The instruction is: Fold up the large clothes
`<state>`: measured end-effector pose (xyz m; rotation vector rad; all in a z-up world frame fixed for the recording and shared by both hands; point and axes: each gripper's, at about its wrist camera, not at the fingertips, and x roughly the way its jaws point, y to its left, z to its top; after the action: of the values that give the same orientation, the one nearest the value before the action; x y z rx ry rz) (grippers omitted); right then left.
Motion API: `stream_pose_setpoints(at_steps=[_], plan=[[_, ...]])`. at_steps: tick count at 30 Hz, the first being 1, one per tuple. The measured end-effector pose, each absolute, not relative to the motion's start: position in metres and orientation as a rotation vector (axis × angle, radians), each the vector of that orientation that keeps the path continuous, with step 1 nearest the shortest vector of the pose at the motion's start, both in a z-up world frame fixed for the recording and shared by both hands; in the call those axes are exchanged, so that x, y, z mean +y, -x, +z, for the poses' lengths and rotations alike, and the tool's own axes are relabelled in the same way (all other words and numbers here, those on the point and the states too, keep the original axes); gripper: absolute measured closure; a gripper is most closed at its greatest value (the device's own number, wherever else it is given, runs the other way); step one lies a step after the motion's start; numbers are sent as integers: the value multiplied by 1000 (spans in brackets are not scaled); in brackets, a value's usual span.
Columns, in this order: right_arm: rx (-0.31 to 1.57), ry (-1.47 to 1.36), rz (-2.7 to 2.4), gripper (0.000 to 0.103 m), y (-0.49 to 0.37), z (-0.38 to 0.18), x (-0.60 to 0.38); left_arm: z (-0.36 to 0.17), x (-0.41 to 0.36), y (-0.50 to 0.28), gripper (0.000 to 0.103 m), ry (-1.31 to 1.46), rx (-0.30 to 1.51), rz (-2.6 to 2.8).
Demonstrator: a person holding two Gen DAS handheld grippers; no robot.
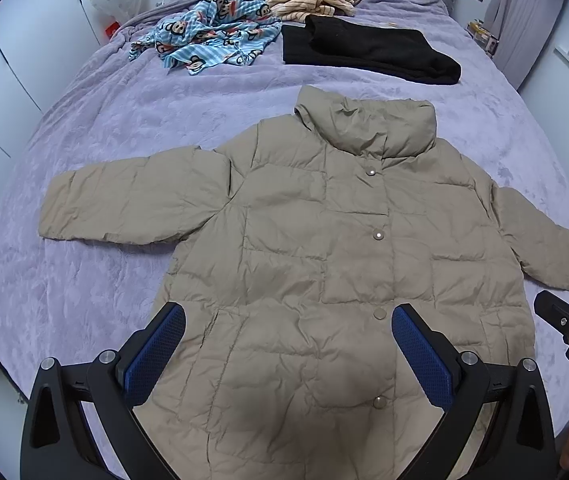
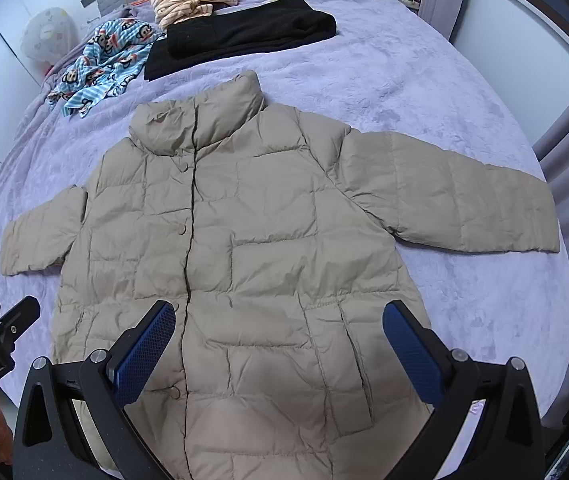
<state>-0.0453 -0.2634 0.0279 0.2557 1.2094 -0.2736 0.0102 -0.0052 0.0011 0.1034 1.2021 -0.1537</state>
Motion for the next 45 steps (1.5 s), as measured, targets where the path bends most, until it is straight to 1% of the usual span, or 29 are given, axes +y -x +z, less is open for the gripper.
stream_pose_setpoints(at_steps=[45], plan=[[1214, -256, -269, 0, 42, 25, -263, -3, -11, -12, 0, -113, 1216, -155]])
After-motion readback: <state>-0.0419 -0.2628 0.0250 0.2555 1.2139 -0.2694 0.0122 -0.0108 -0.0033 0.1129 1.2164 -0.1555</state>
